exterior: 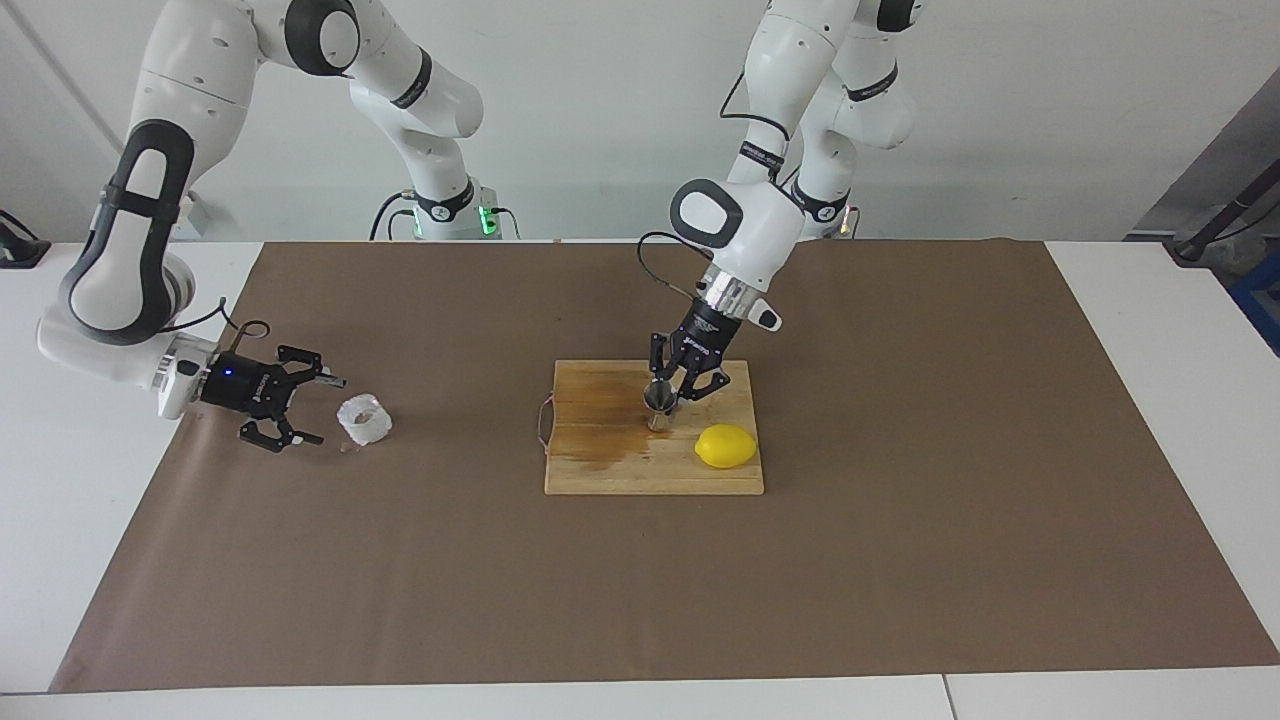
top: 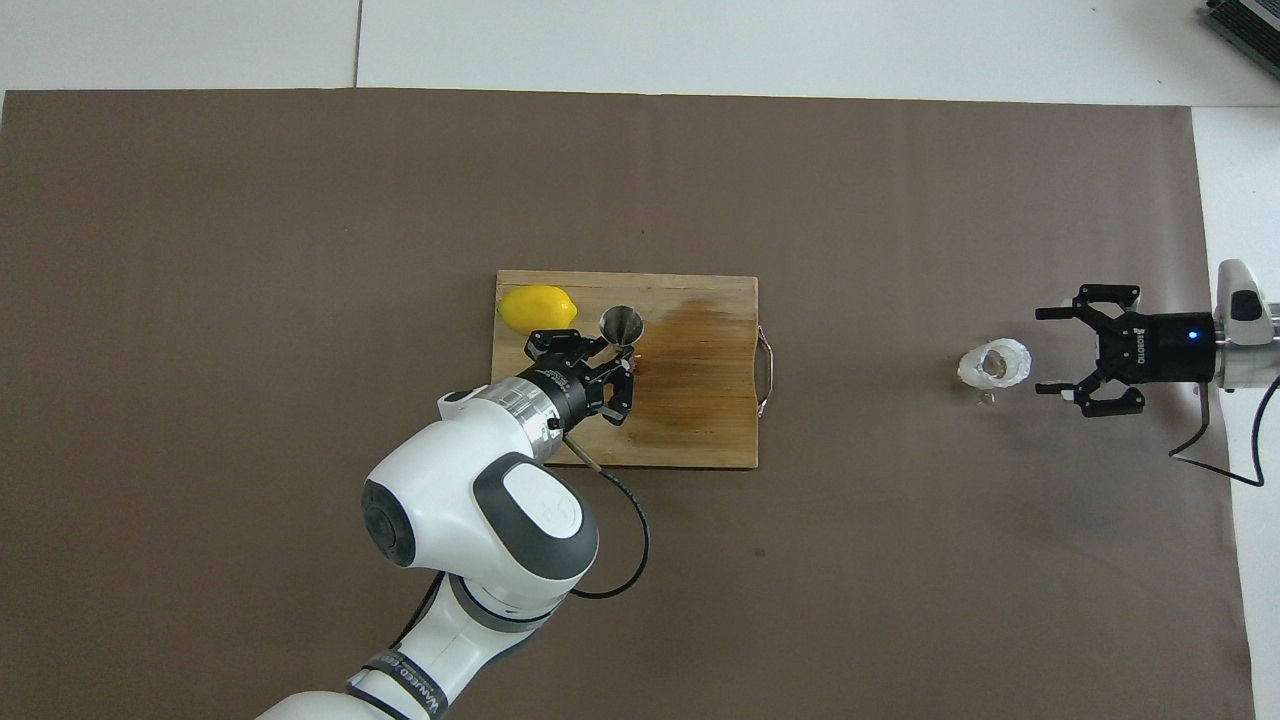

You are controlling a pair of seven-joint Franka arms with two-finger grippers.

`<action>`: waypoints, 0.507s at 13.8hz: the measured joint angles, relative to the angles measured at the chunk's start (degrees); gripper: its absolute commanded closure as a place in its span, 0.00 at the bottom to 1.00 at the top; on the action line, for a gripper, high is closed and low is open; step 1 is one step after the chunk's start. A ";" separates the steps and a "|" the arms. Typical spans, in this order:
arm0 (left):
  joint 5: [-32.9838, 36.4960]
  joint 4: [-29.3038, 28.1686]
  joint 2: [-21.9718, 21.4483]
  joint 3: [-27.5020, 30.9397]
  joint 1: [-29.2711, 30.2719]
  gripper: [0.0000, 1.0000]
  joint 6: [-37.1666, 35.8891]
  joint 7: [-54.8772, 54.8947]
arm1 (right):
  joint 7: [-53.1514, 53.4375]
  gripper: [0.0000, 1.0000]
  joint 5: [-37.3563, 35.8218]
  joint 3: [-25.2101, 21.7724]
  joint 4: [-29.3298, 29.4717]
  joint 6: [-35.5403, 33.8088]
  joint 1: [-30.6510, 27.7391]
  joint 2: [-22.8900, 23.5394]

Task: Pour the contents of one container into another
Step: 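Set the metal cup on the board while the right gripper approaches the white cup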

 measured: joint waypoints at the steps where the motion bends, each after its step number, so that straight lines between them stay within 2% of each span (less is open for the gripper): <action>1: -0.01 0.05 0.06 0.00 -0.01 1.00 0.05 0.00 | -0.45 0.00 0.18 0.03 -0.16 0.57 0.03 0.13; 7: -0.02 0.09 0.07 0.01 -0.49 0.98 0.22 0.00 | -1.46 0.00 4.02 0.08 -1.56 3.19 1.89 0.90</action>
